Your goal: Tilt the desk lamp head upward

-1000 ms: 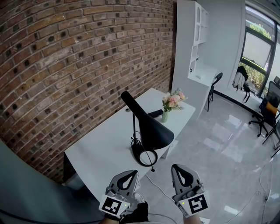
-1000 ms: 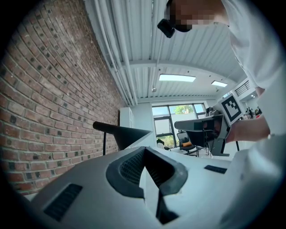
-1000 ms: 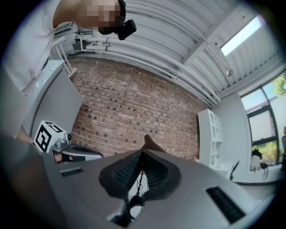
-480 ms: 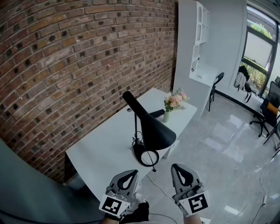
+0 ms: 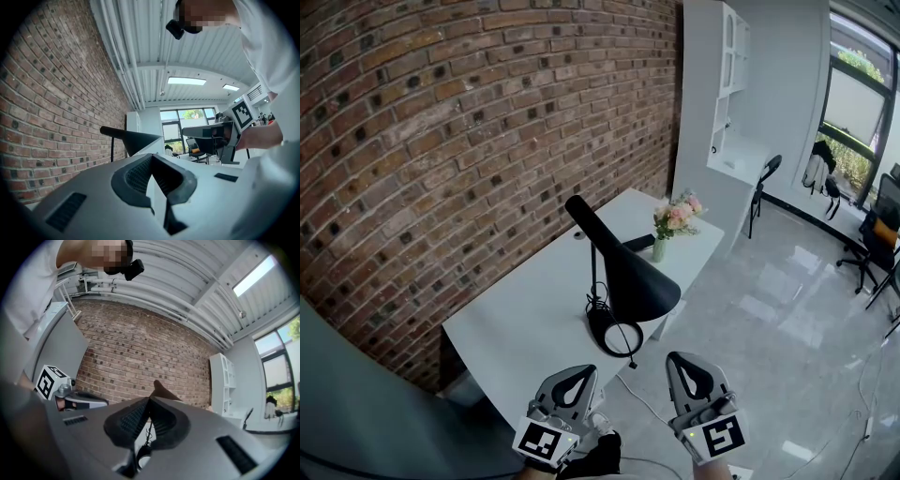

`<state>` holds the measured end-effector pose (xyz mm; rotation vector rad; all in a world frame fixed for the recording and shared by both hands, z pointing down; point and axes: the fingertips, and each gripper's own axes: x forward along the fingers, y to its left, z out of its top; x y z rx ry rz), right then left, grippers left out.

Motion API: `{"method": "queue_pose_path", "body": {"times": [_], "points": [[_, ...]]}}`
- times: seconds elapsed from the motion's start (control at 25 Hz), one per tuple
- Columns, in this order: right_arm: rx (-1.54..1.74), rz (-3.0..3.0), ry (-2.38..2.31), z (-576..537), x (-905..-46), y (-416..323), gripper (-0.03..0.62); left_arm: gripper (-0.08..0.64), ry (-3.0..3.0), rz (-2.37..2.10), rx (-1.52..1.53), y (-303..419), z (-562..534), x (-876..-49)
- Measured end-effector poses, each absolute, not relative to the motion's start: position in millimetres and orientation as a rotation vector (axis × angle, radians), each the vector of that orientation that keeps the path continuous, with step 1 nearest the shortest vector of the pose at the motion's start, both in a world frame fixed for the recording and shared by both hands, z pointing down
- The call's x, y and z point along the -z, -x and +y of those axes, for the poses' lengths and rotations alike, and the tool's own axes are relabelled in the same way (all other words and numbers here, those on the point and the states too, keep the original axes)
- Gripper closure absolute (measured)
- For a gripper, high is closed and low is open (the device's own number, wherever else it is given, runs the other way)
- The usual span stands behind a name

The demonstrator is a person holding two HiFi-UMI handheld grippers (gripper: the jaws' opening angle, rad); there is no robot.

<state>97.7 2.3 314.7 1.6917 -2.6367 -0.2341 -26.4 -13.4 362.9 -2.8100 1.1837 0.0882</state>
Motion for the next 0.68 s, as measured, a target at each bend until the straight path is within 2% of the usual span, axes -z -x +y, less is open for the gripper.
{"method": "queue_pose_path", "body": {"times": [0.68], "points": [[0.258, -2.650, -1.687, 3.6, -305.7, -93.5, 0.580, 0.554, 2.807, 1.188, -0.067, 30.1, -10.1, -359.7]]}}
